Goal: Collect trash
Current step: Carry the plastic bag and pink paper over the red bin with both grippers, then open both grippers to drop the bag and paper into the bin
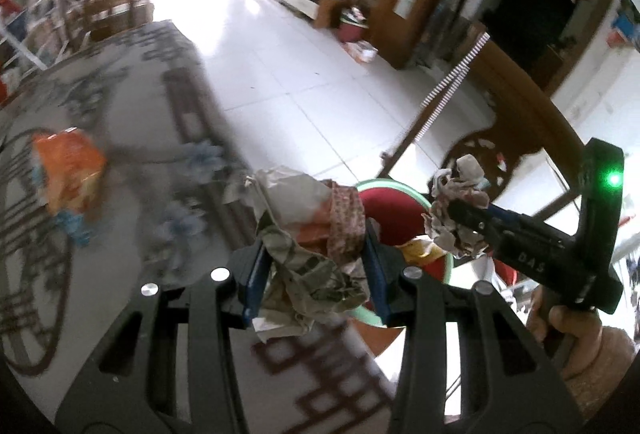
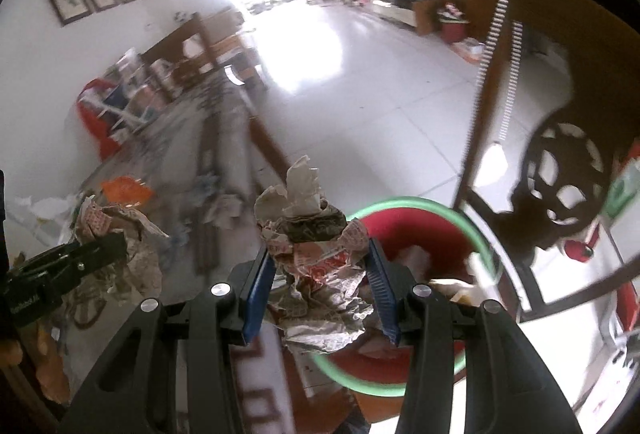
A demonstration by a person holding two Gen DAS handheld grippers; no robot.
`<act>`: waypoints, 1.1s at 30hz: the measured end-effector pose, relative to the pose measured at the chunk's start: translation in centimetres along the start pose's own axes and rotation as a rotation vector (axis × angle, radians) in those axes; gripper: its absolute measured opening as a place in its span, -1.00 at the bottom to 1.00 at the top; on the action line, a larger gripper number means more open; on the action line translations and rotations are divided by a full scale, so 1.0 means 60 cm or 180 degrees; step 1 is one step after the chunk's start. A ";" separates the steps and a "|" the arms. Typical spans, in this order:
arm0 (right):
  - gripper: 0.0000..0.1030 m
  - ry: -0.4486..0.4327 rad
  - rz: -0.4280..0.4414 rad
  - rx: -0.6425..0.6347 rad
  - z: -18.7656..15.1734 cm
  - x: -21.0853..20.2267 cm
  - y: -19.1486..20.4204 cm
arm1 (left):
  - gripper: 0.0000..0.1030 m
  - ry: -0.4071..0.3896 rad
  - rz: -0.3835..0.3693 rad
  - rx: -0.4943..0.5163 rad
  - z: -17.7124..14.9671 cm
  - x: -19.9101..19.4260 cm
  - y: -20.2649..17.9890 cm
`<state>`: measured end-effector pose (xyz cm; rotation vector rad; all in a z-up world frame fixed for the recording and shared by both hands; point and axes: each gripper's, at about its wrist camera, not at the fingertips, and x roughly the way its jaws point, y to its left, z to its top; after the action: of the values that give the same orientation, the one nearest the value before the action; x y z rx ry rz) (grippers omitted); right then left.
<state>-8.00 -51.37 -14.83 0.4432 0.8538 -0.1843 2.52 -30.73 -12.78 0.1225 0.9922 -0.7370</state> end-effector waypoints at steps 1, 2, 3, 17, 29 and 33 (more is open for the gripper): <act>-0.14 -0.0004 -0.0032 0.0030 0.000 -0.003 -0.010 | -0.21 0.0027 -0.0034 0.0044 0.003 0.010 -0.010; -0.14 -0.0008 -0.0070 0.0066 -0.002 -0.007 -0.021 | -0.21 0.0043 -0.0063 0.0066 0.006 0.017 -0.018; -0.14 -0.0011 -0.0105 0.0100 -0.003 -0.010 -0.031 | -0.21 0.0056 -0.0091 0.0085 0.009 0.024 -0.025; -0.13 -0.0044 -0.0271 0.0368 -0.007 -0.027 -0.095 | -0.21 0.0229 -0.0301 0.0383 0.033 0.083 -0.098; 0.37 -0.0019 -0.0255 0.0446 -0.001 -0.011 -0.105 | 0.37 0.0272 -0.0379 0.0314 0.035 0.097 -0.099; 0.44 -0.0023 -0.0243 0.0447 0.005 -0.004 -0.105 | 0.49 0.0243 -0.0290 0.0229 0.037 0.095 -0.077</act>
<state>-10.02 -57.17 -16.38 0.5412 0.8543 -0.3175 3.17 -38.03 -15.00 0.1699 1.0495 -0.8571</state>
